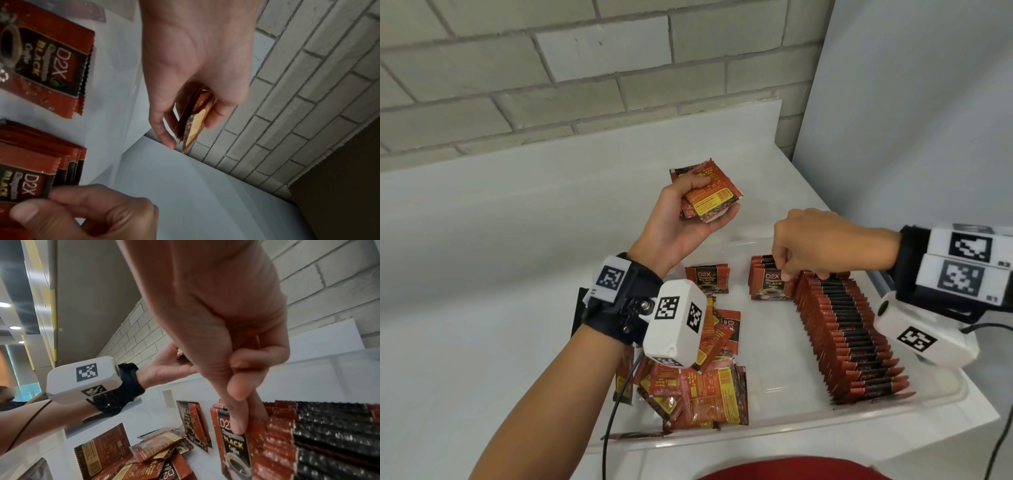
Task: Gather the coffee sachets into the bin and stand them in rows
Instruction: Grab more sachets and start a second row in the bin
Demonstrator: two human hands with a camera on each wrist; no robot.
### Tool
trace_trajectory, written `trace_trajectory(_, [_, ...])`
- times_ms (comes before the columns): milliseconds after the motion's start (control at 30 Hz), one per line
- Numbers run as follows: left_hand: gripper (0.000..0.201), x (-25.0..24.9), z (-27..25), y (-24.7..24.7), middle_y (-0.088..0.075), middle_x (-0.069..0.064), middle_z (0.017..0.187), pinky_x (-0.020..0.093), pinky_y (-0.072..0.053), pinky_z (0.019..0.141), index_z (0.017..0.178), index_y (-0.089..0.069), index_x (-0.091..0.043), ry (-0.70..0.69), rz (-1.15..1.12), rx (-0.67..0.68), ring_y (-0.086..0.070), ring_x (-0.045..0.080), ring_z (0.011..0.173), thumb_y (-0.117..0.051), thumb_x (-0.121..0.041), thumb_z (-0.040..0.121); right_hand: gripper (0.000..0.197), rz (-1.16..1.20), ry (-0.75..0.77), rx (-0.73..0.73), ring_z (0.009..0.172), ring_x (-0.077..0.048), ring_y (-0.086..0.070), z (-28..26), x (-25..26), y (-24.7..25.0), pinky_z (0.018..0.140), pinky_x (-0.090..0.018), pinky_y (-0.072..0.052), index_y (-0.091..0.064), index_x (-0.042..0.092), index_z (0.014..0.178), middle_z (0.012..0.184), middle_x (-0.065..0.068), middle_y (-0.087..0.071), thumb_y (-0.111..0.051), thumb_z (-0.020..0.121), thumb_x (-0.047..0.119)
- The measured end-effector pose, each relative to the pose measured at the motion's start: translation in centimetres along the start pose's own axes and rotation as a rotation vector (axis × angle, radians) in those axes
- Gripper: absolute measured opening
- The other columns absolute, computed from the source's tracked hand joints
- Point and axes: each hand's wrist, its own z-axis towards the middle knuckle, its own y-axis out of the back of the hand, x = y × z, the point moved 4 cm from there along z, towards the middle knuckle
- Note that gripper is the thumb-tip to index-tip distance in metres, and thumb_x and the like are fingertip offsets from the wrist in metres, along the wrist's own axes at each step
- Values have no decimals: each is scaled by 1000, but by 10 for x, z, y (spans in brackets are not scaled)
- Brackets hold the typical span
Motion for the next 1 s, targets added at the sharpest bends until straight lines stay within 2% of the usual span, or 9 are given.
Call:
trace_trajectory(167, [19,1,0,-3,-68,15,96,41,-57,82,108,-56,-6,1,21,20,-66,30,93,-53,-2,90,14,3,12,-4,30,0,-49,-1,-2,-1,45,-12,-36,-74,16,84,69,-3,-72,-75,82,29])
trace_trajectory(267, [24,1,-1,-3,-69,15,99,40,-58,82,111,-56,-6,-3,39,23,-67,30,95,-56,-1,87,12,30,24,0,31,0,-51,-2,-3,3,40,-6,-34,-73,18,79,73,-3,-73,-76,80,30])
trace_trajectory(400, [20,1,-1,-3,-70,13,100,37,-57,85,106,-59,-6,-7,92,24,-67,28,98,-58,-2,86,9,152,15,-2,33,-2,-54,-4,-8,16,48,-12,-43,-75,22,78,79,-6,-75,-78,78,30])
trace_trajectory(467, [18,1,-1,-3,-70,13,100,35,-56,84,105,-60,-7,-9,115,28,-67,27,97,-58,-3,88,9,283,20,-19,37,-4,-56,-6,-9,28,47,-11,-44,-76,22,78,81,-5,-75,-78,77,30])
trace_trajectory(567, [15,1,-1,-5,-71,11,98,32,-57,82,104,-61,-6,-12,150,42,-68,24,95,-57,-4,90,20,573,16,-119,50,-6,-64,-8,-13,46,48,-13,-47,-75,17,86,78,2,-75,-77,76,35])
trace_trajectory(700, [16,2,-3,-9,-71,11,98,30,-58,77,105,-63,-5,-3,182,112,-69,21,90,-56,-4,90,47,824,17,-290,73,-7,-68,-5,-14,53,61,-18,-54,-62,19,105,86,4,-72,-72,69,48])
trace_trajectory(800, [26,6,-4,-11,-69,14,108,33,-56,88,113,-61,-3,3,225,174,-67,24,99,-57,-5,88,40,926,47,-343,78,-6,-65,1,-9,48,62,-16,-50,-57,21,110,92,2,-70,-73,78,37])
trace_trajectory(900, [32,8,-3,-10,-67,16,116,35,-54,92,120,-60,-5,8,259,194,-65,26,105,-58,-10,88,30,972,86,-365,72,-1,-62,4,-5,46,59,-14,-46,-56,24,108,88,1,-70,-73,83,24])
trace_trajectory(1000, [44,8,-4,-10,-68,11,113,32,-56,83,119,-61,-11,29,272,162,-66,22,103,-58,-38,84,26,982,102,-426,66,4,-60,2,-7,50,56,-10,-43,-61,20,109,85,2,-69,-71,85,17])
